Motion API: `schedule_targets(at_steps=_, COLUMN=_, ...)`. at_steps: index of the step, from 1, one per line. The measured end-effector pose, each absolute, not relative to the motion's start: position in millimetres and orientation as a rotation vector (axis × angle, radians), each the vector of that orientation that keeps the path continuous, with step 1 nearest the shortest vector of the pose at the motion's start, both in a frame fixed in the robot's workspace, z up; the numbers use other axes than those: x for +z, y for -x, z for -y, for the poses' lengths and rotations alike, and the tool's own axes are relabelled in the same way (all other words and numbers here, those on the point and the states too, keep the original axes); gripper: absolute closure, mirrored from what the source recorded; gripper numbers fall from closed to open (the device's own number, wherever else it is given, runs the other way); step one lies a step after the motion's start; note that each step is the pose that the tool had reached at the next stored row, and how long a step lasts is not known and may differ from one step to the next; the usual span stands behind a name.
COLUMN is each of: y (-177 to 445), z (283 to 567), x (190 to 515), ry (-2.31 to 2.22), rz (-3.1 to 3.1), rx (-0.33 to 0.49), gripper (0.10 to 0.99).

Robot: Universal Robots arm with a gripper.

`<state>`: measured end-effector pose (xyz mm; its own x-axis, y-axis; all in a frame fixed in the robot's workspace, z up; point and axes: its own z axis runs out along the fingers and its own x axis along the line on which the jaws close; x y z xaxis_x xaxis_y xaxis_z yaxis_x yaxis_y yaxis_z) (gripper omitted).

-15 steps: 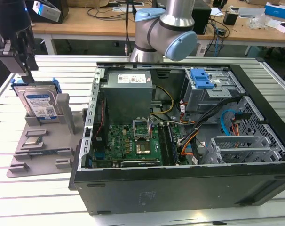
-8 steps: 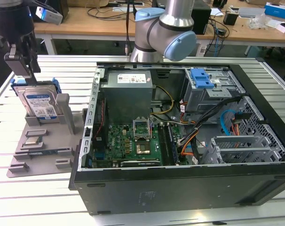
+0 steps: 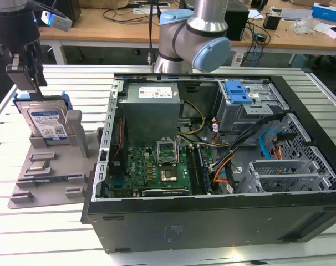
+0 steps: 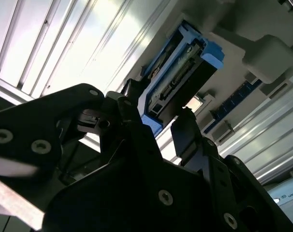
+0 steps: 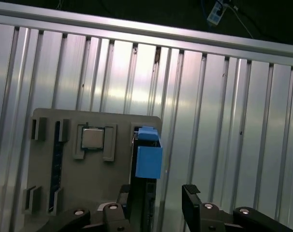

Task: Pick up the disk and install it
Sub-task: 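Pick up the disk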

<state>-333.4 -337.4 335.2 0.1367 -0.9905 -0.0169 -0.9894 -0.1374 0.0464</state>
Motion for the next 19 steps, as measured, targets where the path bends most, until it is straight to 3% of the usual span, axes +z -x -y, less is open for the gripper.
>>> schedule_targets(at_steps=7, y=340.3, z=346.7, x=333.9, ry=-2.375, rz=2.011, rx=-0.062, gripper=0.545)
schedule_targets(at_steps=19, y=347.1, z=346.7, x=304.2, ry=-2.414, rz=1.964, rx=-0.060, gripper=0.545)
